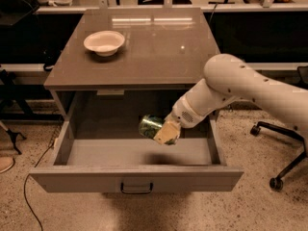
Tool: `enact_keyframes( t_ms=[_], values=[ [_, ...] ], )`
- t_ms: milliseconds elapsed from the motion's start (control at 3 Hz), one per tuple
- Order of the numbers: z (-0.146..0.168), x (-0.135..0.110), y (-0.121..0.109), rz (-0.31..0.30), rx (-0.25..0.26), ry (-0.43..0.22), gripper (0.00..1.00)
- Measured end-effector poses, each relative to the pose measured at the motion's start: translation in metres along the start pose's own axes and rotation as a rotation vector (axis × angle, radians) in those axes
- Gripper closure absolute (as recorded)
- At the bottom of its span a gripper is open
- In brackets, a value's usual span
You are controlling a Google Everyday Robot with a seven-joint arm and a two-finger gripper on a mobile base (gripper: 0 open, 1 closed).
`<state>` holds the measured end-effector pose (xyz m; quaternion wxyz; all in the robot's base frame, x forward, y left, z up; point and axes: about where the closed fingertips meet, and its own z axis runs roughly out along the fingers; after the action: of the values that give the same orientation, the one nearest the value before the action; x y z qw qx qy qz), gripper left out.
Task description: Place green can into top drawer
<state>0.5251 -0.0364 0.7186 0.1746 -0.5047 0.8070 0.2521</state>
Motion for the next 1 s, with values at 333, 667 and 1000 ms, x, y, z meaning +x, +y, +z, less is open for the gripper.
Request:
enact_keyframes(
  t_ms=[333, 667, 1000],
  values=[
    [0.044, -0.018, 0.017, -0.005, -0.056, -0.015, 0.81],
    [0.068, -0.04, 0.022, 0.033, -0.046, -0.051, 0.58],
    [0.086, -0.059, 0.019, 0.099, -0.028, -0.104, 0.35]
  ],
)
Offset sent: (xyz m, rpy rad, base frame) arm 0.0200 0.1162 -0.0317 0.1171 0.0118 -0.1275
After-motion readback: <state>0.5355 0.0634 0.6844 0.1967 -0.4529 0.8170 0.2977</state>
